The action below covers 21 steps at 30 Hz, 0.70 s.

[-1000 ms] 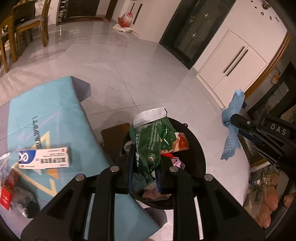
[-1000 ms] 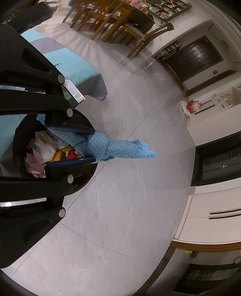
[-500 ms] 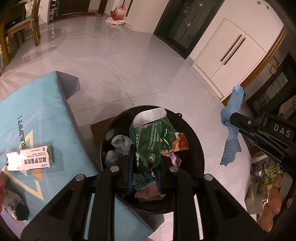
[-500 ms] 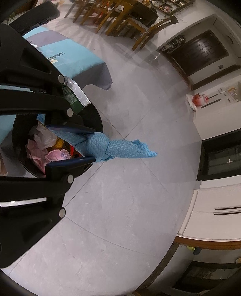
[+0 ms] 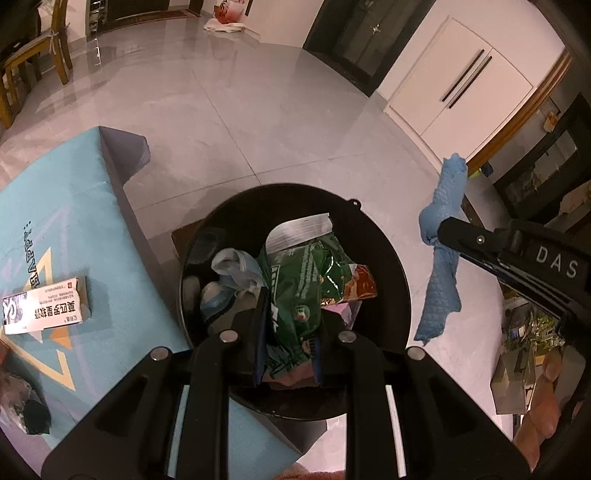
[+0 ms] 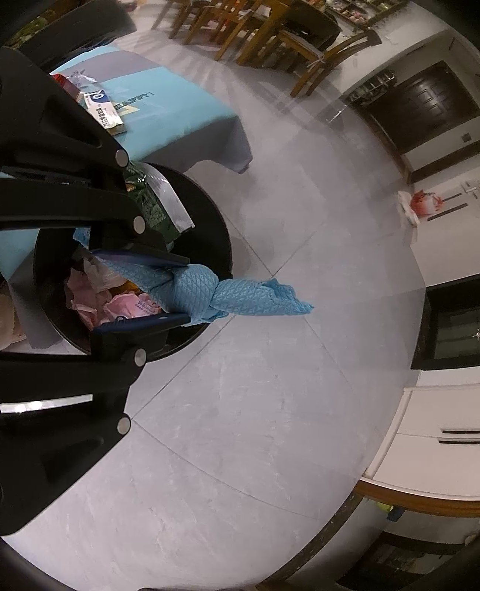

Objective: Collect trash
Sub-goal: 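Move both tools over the black bin holding the chips bag and blue cloth, then open both tools to drop the chips bag and blue cloth into the bin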

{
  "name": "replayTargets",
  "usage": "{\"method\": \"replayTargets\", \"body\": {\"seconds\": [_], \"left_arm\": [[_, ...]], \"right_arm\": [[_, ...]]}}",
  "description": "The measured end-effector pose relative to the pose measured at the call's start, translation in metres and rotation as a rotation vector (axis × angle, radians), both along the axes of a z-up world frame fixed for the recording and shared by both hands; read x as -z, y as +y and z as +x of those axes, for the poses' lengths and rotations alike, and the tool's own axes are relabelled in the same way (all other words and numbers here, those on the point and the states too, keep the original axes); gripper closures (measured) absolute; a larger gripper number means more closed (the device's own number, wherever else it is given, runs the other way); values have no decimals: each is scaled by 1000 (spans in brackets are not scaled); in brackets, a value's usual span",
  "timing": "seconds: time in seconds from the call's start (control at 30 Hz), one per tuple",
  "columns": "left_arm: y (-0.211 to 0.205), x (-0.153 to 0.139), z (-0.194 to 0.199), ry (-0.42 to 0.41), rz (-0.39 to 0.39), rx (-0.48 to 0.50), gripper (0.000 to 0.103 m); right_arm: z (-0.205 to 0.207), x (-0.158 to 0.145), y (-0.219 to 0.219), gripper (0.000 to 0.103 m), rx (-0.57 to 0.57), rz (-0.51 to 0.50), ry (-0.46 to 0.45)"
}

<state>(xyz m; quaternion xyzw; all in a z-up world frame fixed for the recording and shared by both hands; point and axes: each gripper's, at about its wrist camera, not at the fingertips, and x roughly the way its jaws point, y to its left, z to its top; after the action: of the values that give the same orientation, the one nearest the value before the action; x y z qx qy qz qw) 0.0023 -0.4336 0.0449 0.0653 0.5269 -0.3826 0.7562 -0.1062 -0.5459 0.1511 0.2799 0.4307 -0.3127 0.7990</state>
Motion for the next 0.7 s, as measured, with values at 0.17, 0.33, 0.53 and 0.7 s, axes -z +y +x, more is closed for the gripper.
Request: {"method": "replayTargets", "body": {"seconds": [0.17, 0.33, 0.53, 0.7], "left_arm": [[-4, 7, -4, 3, 24, 17, 83], [-8, 11, -6, 10, 35, 29, 83], [-11, 14, -7, 17, 50, 43, 81], [-4, 12, -1, 44, 22, 23, 61]], "right_arm": [[5, 6, 4, 77, -32, -12, 41], [7, 10, 4, 77, -51, -22, 70], [15, 16, 6, 76, -66, -25, 122], [17, 15, 10, 61, -69, -43, 139]]}}
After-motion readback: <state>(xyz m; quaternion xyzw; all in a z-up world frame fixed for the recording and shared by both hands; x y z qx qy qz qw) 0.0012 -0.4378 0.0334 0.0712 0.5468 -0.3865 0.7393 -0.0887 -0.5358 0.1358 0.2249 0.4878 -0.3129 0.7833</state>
